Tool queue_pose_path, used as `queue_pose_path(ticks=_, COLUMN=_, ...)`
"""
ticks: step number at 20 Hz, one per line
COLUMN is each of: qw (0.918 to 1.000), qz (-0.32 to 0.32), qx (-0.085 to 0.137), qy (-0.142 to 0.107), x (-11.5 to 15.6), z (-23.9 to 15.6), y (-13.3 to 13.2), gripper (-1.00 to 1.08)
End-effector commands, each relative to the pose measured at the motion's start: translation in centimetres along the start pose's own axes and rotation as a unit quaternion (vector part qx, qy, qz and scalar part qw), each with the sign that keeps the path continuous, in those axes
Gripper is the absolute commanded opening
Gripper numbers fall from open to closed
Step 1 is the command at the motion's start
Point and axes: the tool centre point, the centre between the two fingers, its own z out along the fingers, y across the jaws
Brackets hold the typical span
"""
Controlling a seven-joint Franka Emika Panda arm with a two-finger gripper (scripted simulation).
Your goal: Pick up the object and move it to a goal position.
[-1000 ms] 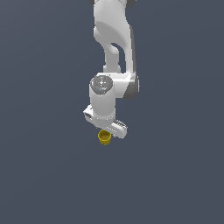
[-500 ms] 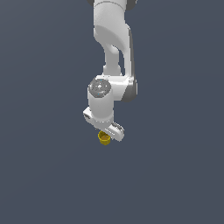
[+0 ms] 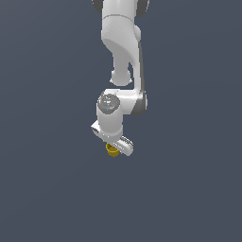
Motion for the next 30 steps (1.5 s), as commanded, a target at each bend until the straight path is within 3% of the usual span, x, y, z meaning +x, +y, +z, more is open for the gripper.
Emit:
queue_pose_path(ticks=1, qw=1.0, qz=0.0, qx=0.0, qy=0.0, x=0.0, z=1.1, y=0.0, gripper=1.0)
queue_pose_path(ticks=6, qw=1.0, qz=0.001, qx=0.0, qy=0.0, x=0.1, z=1.7, y=-0.1, gripper=1.0)
queue_pose_path(ticks=7, qw=1.0, qz=0.001, qx=0.0, qy=0.0, x=0.1, z=1.7, y=-0.1, gripper=-1.0)
queue_pose_path(ticks=21, qw=1.0, qz=0.0, qx=0.0, qy=0.0, x=0.2, z=1.1, y=0.0, gripper=-1.0)
queue_pose_path(ticks=30, qw=1.0, qz=0.001, qx=0.0, qy=0.0, x=1.6, z=-4.3, y=0.8, gripper=-1.0)
